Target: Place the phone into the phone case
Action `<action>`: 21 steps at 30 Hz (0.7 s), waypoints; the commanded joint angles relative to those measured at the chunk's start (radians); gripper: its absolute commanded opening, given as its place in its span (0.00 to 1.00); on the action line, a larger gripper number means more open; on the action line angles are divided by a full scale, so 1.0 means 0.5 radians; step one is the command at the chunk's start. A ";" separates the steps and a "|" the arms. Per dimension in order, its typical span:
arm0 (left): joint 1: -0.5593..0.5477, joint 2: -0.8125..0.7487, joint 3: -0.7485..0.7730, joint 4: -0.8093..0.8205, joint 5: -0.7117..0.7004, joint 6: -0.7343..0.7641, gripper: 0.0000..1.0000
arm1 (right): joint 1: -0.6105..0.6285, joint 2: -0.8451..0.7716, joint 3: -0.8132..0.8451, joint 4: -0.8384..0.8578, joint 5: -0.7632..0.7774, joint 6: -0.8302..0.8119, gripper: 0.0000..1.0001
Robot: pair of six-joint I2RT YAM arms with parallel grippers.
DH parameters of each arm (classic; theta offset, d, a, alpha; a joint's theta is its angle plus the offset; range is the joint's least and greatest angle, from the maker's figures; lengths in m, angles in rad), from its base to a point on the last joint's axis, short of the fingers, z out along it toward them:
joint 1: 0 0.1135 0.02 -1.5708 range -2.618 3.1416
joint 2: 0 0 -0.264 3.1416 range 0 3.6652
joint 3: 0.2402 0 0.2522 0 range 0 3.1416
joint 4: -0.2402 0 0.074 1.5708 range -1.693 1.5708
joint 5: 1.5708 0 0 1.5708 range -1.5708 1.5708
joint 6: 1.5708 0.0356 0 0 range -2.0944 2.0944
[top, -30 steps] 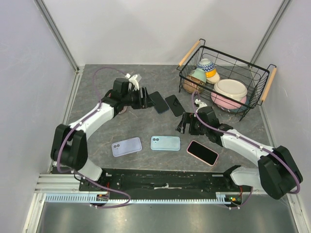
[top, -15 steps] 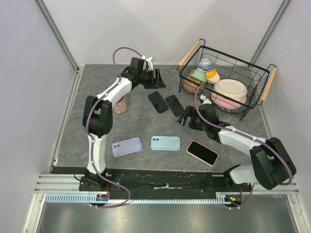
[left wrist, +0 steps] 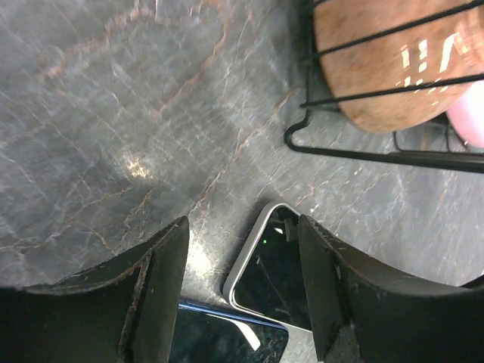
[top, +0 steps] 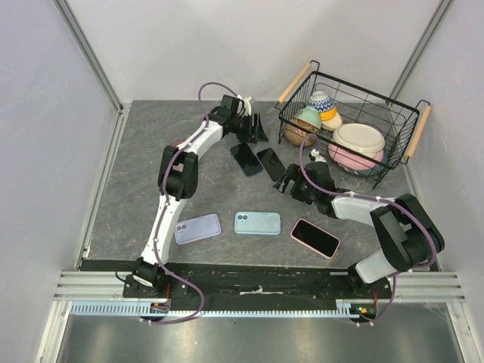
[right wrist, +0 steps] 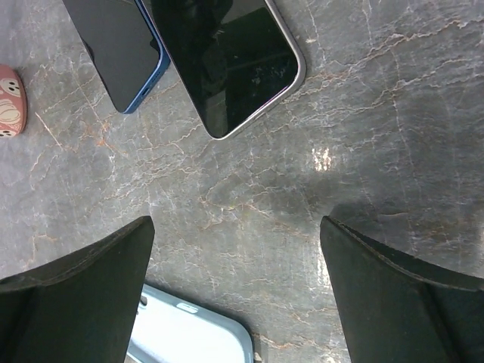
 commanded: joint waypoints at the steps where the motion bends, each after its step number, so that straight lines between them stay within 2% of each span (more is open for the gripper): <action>1: -0.020 0.077 0.126 -0.079 0.137 -0.015 0.66 | -0.022 0.023 0.038 0.149 0.014 0.043 0.98; 8: -0.072 0.068 0.052 -0.328 0.198 0.068 0.59 | -0.040 0.053 -0.012 0.208 -0.008 0.068 0.98; 11: -0.084 0.003 -0.083 -0.371 0.247 0.071 0.55 | -0.046 0.053 -0.042 0.229 -0.014 0.071 0.98; 16: -0.161 -0.196 -0.448 -0.258 0.345 0.068 0.51 | -0.071 0.017 -0.122 0.248 -0.020 0.074 0.98; 21: -0.256 -0.392 -0.807 -0.123 0.348 0.016 0.50 | -0.098 -0.048 -0.205 0.242 -0.045 0.068 0.98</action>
